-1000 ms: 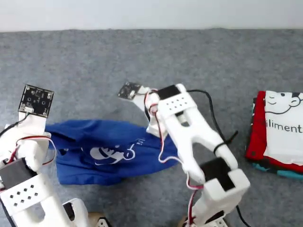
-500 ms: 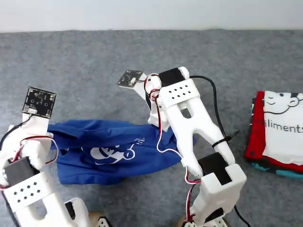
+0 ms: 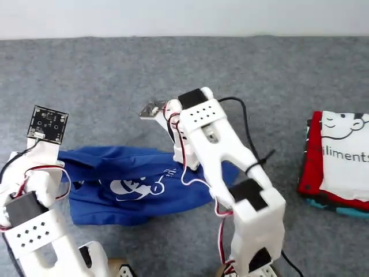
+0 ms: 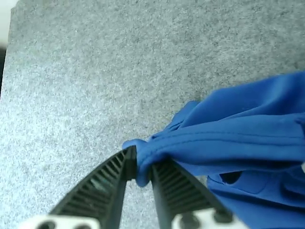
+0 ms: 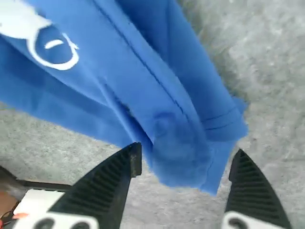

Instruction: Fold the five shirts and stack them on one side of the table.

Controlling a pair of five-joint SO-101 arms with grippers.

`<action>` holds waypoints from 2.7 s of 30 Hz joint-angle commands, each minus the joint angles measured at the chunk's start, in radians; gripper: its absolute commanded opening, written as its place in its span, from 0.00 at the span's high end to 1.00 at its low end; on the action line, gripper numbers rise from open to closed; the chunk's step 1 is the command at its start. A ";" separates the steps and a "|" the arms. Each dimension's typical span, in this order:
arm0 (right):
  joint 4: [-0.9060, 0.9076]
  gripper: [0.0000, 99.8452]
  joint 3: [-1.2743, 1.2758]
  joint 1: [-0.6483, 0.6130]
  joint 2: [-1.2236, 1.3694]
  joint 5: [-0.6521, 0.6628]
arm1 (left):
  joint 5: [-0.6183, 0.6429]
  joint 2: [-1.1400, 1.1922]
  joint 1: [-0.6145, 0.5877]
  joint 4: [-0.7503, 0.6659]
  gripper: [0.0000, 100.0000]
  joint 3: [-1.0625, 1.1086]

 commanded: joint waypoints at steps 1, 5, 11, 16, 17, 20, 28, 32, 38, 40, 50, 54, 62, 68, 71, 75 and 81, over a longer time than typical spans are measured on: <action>-0.004 0.70 -0.086 0.025 0.033 -0.018 | -0.011 -0.012 -0.003 -0.015 0.98 -0.007; -0.004 0.73 -0.110 0.036 0.054 -0.017 | -0.011 -0.012 -0.003 -0.014 0.98 -0.010; 0.033 0.91 -0.110 0.035 0.054 -0.012 | -0.011 -0.012 -0.003 -0.017 0.98 -0.012; 0.051 0.93 -0.112 0.039 0.047 -0.012 | -0.011 -0.012 0.002 -0.020 0.98 -0.012; 0.051 0.93 -0.112 0.039 0.047 -0.012 | -0.011 -0.012 0.002 -0.020 0.98 -0.012; 0.051 0.93 -0.112 0.039 0.047 -0.011 | -0.011 -0.012 0.002 -0.020 0.98 -0.012; 0.053 0.97 -0.150 0.042 -0.016 0.074 | -0.011 -0.014 -0.002 -0.020 0.98 -0.012; 0.053 1.00 -0.150 0.047 -0.070 0.132 | -0.011 -0.014 -0.003 -0.021 0.98 -0.024; 0.042 0.99 -0.153 0.114 -0.225 0.258 | -0.011 -0.014 -0.002 -0.025 0.98 -0.111; 0.042 0.99 -0.173 0.145 -0.280 0.275 | -0.009 -0.014 -0.003 -0.051 0.98 -0.143; 0.042 0.99 -0.293 0.291 -0.493 0.307 | -0.005 -0.014 -0.005 -0.196 0.98 -0.285; 0.042 0.99 -0.341 0.325 -0.544 0.307 | 0.048 -0.014 -0.005 -0.227 0.98 -0.392; 0.007 0.99 -0.454 0.331 -0.667 0.305 | 0.075 -0.014 -0.005 -0.295 0.98 -0.615; -0.068 0.99 -0.496 0.397 -0.783 0.305 | 0.126 -0.014 -0.005 -0.296 0.98 -0.783; -0.081 0.99 -0.496 0.447 -0.854 0.307 | 0.130 -0.014 -0.005 -0.290 0.98 -0.858; -0.084 0.99 -0.496 0.498 -0.966 0.336 | 0.130 -0.014 -0.005 -0.290 0.98 -0.946; -0.085 0.99 -0.496 0.607 -1.121 0.428 | 0.114 -0.014 -0.006 -0.267 0.98 -1.084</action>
